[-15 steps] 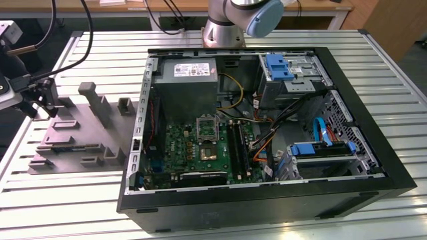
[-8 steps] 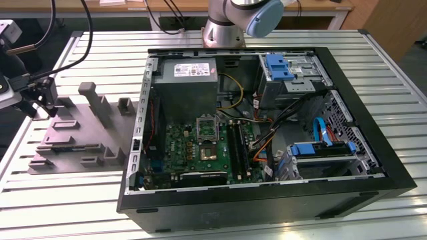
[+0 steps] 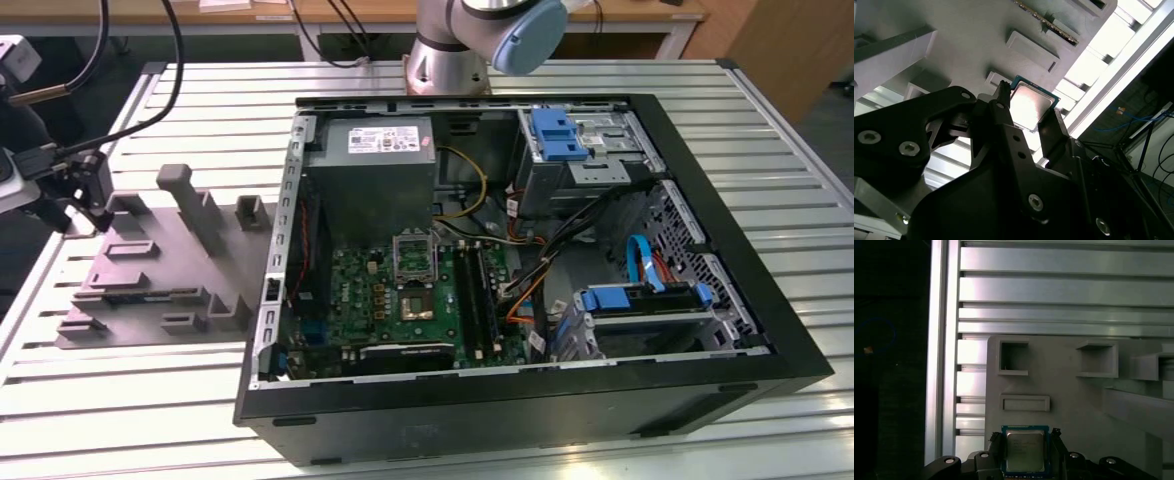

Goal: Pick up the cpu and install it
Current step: 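Pick up the cpu and move it towards the insertion slot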

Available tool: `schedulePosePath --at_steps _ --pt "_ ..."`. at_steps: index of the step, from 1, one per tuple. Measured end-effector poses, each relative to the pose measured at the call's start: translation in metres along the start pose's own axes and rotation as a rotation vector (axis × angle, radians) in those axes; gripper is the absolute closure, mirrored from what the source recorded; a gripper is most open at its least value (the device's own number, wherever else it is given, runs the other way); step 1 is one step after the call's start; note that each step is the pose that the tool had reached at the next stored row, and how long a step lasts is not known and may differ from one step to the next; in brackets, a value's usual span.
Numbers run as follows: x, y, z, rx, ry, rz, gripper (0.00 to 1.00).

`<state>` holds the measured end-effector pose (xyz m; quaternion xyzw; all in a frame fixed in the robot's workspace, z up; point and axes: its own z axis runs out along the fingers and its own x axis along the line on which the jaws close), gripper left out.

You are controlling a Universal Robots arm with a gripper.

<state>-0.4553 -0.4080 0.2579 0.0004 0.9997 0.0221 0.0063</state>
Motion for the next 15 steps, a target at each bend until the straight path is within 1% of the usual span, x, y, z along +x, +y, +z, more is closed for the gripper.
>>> schedulePosePath --at_steps 9,15 --pt "-0.0001 0.0002 -0.0039 0.0 0.0001 0.0 0.53" --pt "-0.0001 0.0002 -0.0041 0.0 -0.0002 0.001 0.53"
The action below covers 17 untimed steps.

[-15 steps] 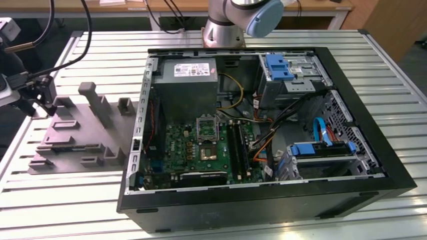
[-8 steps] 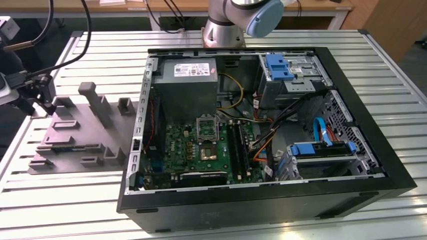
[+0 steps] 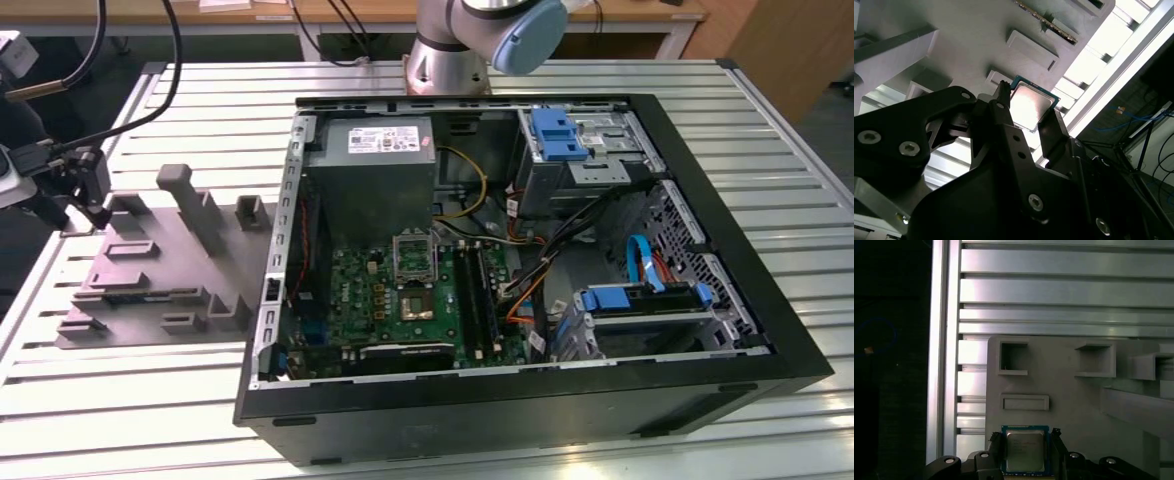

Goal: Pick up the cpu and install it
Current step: 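Pick up the cpu and move it towards the insertion slot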

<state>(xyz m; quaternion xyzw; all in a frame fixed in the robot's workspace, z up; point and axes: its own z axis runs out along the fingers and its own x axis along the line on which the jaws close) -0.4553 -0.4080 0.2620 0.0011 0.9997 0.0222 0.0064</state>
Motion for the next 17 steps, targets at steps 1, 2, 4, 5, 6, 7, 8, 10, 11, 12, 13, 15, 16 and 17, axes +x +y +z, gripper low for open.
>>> schedulePosePath --at_steps 1,2,4,5,6,7,8,10,11,12,13,15,16,17 --pt "0.0 0.0 0.0 0.0 0.0001 0.0 0.53" --pt "0.0 0.0 -0.0002 0.0 0.0 0.0 0.53" --pt "0.0 0.0001 -0.0012 0.0001 0.0002 0.0 0.53" --pt "0.0 0.0001 -0.0017 0.0001 0.0002 0.0 0.53" --pt "0.0 0.0001 -0.0023 0.0 0.0001 0.0 0.53" --pt "0.0 0.0001 -0.0031 0.0001 0.0001 0.0 0.53" --pt "0.0 0.0002 -0.0038 0.0 0.0001 0.0 0.53" --pt "-0.0001 0.0002 -0.0055 0.0 0.0 0.0 0.53" --pt "-0.0001 0.0003 -0.0064 -0.0001 0.0 0.0 0.53" --pt "-0.0001 0.0003 -0.0072 0.0 0.0 0.0 0.53" --pt "-0.0001 0.0004 -0.0079 -0.0001 -0.0001 0.0 0.53" --pt "-0.0001 0.0004 -0.0093 0.0 0.0 0.0 0.53" --pt "-0.0001 0.0005 -0.0101 0.0 0.0 0.0 0.53" --pt "-0.0001 0.0005 -0.0109 0.0 0.0 0.0 0.53"
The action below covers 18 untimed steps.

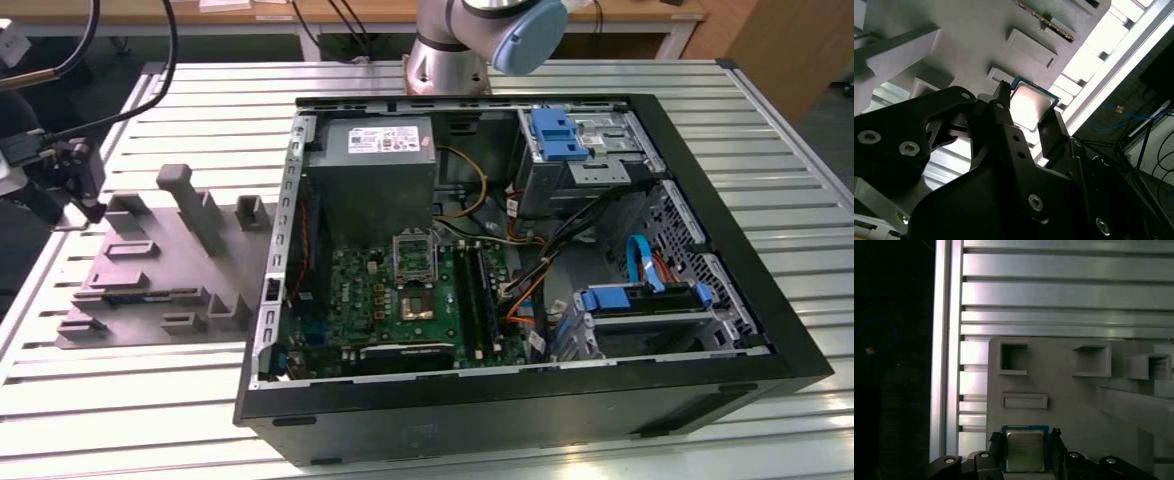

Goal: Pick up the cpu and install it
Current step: 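Pick up the cpu and move it towards the insertion slot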

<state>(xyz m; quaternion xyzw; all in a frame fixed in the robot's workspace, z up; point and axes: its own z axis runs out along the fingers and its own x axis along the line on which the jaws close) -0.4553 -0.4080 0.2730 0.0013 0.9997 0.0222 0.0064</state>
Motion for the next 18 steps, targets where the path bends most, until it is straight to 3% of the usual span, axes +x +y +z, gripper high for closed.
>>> schedulePosePath --at_steps 18 --pt "-0.0001 0.0005 -0.0118 0.0 -0.0001 0.001 0.53"
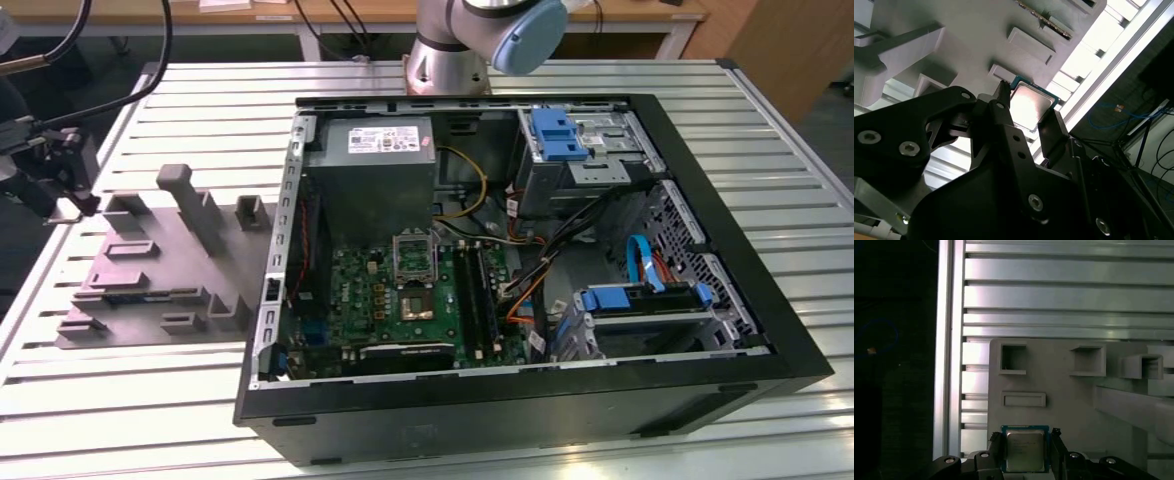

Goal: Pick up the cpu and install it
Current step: 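Pick up the cpu and move it towards the insertion slot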

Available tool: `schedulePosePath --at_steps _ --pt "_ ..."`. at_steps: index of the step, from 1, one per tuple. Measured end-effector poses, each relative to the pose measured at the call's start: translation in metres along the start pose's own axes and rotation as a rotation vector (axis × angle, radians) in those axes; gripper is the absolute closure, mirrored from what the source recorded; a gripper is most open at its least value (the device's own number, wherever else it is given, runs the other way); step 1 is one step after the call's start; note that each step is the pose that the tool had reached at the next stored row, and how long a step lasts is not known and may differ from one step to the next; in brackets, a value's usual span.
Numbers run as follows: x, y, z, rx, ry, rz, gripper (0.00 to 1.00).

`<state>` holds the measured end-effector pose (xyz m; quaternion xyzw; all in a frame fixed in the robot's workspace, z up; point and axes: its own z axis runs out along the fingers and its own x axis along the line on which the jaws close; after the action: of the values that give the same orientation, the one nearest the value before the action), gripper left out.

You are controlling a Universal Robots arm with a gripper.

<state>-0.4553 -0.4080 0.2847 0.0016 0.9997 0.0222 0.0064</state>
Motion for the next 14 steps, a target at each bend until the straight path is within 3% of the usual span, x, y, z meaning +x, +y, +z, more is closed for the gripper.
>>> schedulePosePath --at_steps 14 --pt "-0.0001 0.0004 -0.0084 0.0 0.0 0.0 0.53"
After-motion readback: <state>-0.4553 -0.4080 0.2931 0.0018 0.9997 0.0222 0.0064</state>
